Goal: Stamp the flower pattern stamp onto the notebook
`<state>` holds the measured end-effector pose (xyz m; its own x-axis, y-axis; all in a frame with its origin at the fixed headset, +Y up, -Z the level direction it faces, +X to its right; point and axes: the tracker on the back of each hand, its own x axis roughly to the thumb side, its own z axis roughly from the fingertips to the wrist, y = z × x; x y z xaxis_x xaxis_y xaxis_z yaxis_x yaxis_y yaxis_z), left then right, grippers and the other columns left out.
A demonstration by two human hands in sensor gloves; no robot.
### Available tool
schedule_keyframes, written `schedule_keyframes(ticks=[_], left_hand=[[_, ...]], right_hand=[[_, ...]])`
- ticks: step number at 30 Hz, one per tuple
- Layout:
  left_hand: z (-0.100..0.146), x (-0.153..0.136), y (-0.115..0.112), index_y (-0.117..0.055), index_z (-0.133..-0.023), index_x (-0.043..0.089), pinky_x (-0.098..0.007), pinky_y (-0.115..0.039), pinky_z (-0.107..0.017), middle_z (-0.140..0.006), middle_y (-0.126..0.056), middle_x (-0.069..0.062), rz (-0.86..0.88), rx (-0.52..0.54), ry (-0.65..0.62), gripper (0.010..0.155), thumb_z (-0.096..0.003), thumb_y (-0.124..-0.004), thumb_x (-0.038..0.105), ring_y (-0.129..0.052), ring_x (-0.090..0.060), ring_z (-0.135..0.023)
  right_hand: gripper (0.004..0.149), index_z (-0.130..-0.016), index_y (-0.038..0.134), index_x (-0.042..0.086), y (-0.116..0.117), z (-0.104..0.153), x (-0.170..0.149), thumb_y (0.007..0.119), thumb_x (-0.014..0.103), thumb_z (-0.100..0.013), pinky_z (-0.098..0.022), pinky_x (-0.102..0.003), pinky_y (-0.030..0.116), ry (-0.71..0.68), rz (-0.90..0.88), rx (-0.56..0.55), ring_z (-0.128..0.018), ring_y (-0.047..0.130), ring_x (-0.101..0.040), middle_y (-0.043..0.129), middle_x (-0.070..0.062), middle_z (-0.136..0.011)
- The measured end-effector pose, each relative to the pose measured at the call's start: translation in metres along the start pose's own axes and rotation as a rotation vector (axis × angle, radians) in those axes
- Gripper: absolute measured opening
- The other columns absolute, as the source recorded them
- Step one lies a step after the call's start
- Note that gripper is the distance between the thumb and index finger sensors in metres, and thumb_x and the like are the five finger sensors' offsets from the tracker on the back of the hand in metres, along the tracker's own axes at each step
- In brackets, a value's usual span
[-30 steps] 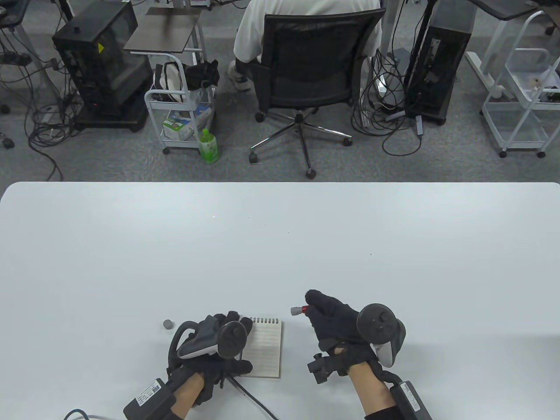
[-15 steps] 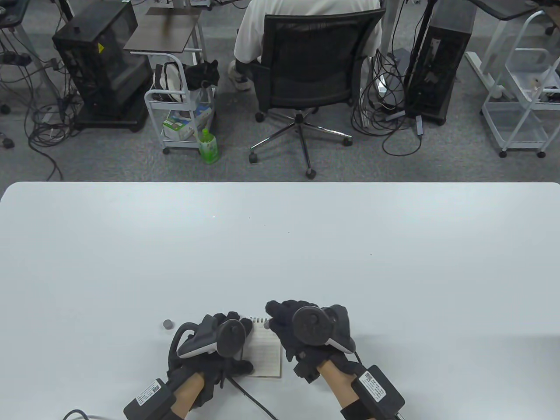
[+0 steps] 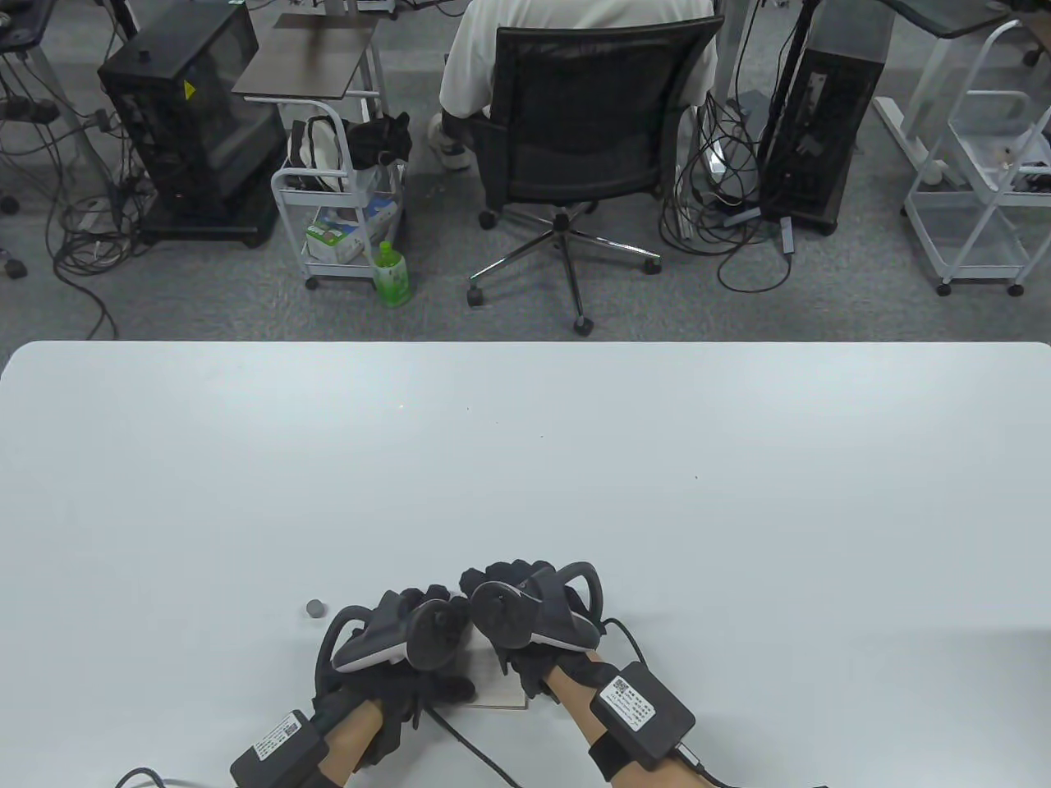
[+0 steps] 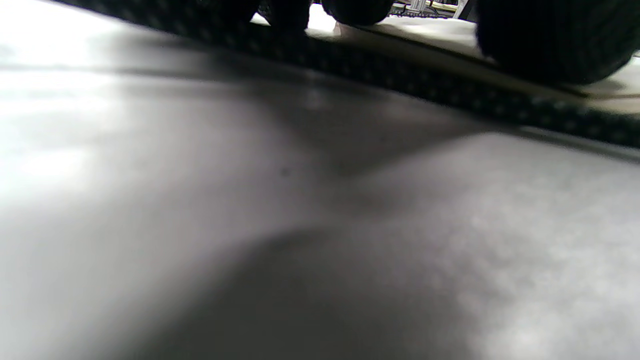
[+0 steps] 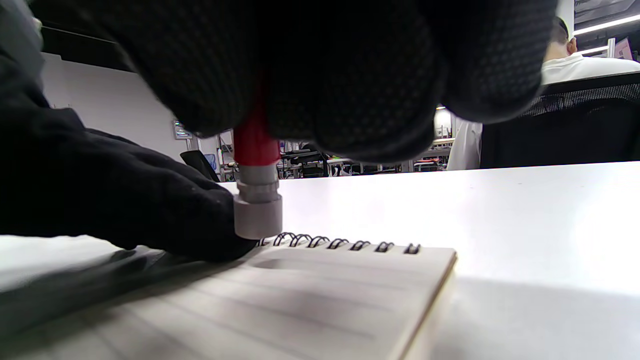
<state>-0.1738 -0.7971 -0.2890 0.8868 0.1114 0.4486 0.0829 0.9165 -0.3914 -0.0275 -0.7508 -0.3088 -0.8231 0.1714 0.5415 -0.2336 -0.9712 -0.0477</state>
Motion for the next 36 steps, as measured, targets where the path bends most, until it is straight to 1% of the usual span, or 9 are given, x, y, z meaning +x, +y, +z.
schedule_keyframes(ticks=[2, 9, 13, 17, 19, 24, 28, 32, 36], left_hand=[[0.0, 0.0, 0.0, -0.035, -0.108, 0.02, -0.063, -0.044, -0.066, -0.113, -0.031, -0.013, 0.0, -0.002, 0.0, 0.095, -0.0322, -0.07, 0.067, -0.036, -0.046, -0.101], [0.0, 0.0, 0.0, -0.035, -0.108, 0.02, -0.063, -0.044, -0.066, -0.113, -0.031, -0.013, -0.001, -0.004, 0.001, 0.095, -0.0323, -0.069, 0.067, -0.035, -0.045, -0.101], [0.0, 0.0, -0.001, -0.035, -0.108, 0.02, -0.063, -0.044, -0.067, -0.113, -0.03, -0.013, -0.001, -0.007, 0.002, 0.096, -0.0323, -0.069, 0.067, -0.035, -0.045, -0.101], [0.0, 0.0, -0.001, -0.034, -0.108, 0.018, -0.063, -0.043, -0.067, -0.114, -0.03, -0.012, 0.0, -0.01, 0.004, 0.097, -0.032, -0.069, 0.067, -0.034, -0.045, -0.101], [0.0, 0.0, -0.001, -0.034, -0.108, 0.018, -0.063, -0.043, -0.067, -0.114, -0.03, -0.012, 0.0, -0.011, 0.003, 0.097, -0.032, -0.069, 0.068, -0.034, -0.045, -0.101], [0.0, 0.0, -0.001, -0.033, -0.108, 0.018, -0.063, -0.043, -0.067, -0.114, -0.028, -0.012, -0.002, -0.016, 0.004, 0.097, -0.0323, -0.068, 0.068, -0.033, -0.044, -0.101], [0.0, 0.0, -0.001, -0.033, -0.108, 0.018, -0.063, -0.042, -0.067, -0.114, -0.028, -0.012, -0.001, -0.017, 0.004, 0.097, -0.0322, -0.068, 0.068, -0.033, -0.044, -0.101], [0.0, 0.001, -0.001, -0.033, -0.108, 0.018, -0.063, -0.042, -0.067, -0.114, -0.028, -0.012, -0.003, -0.018, 0.004, 0.097, -0.0322, -0.068, 0.068, -0.033, -0.044, -0.101], [0.0, 0.001, -0.002, -0.032, -0.108, 0.018, -0.063, -0.042, -0.067, -0.114, -0.028, -0.012, -0.003, -0.02, 0.003, 0.097, -0.0323, -0.068, 0.068, -0.032, -0.044, -0.101]], right_hand=[[0.045, -0.082, 0.085, 0.019, 0.0, 0.0, 0.001, 0.088, 0.029, -0.038, -0.045, -0.053, 0.079, -0.006, 0.019, -0.007, -0.043, 0.099, -0.028, 0.09, -0.015, -0.067], [0.045, -0.082, 0.085, 0.019, 0.008, -0.003, 0.004, 0.088, 0.029, -0.038, -0.045, -0.053, 0.079, -0.03, 0.061, 0.029, -0.043, 0.099, -0.028, 0.089, -0.015, -0.068], [0.045, -0.082, 0.085, 0.018, 0.008, -0.004, 0.005, 0.088, 0.029, -0.038, -0.045, -0.053, 0.08, -0.03, 0.059, 0.026, -0.043, 0.1, -0.028, 0.09, -0.015, -0.067], [0.046, -0.083, 0.085, 0.016, 0.012, -0.007, 0.008, 0.087, 0.027, -0.039, -0.046, -0.053, 0.082, -0.036, 0.046, 0.066, -0.045, 0.103, -0.03, 0.092, -0.017, -0.067], [0.046, -0.084, 0.083, 0.016, 0.016, -0.008, 0.01, 0.085, 0.027, -0.039, -0.047, -0.053, 0.082, -0.035, 0.071, 0.099, -0.047, 0.103, -0.031, 0.091, -0.017, -0.068], [0.046, -0.084, 0.082, 0.016, 0.021, -0.007, 0.012, 0.082, 0.025, -0.04, -0.047, -0.052, 0.084, -0.047, 0.087, 0.084, -0.047, 0.104, -0.03, 0.091, -0.017, -0.068], [0.045, -0.084, 0.083, 0.016, 0.024, -0.006, 0.008, 0.082, 0.024, -0.04, -0.046, -0.052, 0.084, -0.042, 0.05, 0.073, -0.046, 0.104, -0.03, 0.091, -0.018, -0.067], [0.045, -0.084, 0.083, 0.018, 0.025, -0.005, 0.01, 0.081, 0.025, -0.04, -0.046, -0.051, 0.085, -0.047, 0.07, 0.068, -0.044, 0.105, -0.028, 0.091, -0.018, -0.066], [0.045, -0.084, 0.083, 0.018, 0.025, -0.006, 0.009, 0.081, 0.024, -0.04, -0.046, -0.051, 0.084, -0.048, 0.053, 0.085, -0.044, 0.105, -0.028, 0.091, -0.018, -0.066]])
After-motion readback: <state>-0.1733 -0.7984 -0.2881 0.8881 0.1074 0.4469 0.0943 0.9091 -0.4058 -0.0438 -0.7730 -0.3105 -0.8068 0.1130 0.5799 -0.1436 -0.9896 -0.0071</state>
